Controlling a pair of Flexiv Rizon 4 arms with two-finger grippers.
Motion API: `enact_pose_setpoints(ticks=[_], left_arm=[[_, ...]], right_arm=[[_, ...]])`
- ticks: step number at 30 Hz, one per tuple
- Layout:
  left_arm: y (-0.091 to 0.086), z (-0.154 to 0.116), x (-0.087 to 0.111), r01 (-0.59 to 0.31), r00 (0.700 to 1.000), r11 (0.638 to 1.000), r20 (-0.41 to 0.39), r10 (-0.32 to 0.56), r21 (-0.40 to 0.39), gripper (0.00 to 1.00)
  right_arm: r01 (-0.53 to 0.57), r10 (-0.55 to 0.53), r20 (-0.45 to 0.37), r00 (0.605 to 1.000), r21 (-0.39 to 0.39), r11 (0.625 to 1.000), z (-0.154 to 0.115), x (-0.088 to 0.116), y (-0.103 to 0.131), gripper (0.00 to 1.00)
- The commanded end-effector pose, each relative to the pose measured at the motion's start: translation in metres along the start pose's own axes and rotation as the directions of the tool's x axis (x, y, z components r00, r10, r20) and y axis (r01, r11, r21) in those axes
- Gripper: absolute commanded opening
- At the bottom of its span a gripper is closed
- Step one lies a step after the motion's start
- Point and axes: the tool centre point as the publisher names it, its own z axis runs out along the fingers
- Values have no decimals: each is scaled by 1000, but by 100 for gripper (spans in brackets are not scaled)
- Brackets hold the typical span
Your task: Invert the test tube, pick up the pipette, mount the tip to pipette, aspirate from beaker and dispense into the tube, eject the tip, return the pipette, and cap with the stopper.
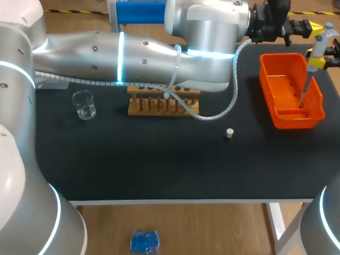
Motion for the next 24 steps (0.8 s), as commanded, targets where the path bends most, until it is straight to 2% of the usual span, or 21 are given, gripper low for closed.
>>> enact_pose_setpoints(ticks=[1, 16, 24], left_arm=[[-2, -6, 4, -15, 999, 1000, 29, 15, -3, 0], [-27, -24, 6, -47, 998, 997, 47, 50, -66, 0], [-34, -23, 5, -22, 999, 987, 27, 26, -157, 0]], right_arm=[[0, 0, -5, 1000, 5, 1000, 1, -2, 9, 0], [0, 0, -5, 1000, 5, 1000, 1, -2, 9, 0], [0, 0, -5, 1000, 5, 1000, 1, -2, 9, 0]])
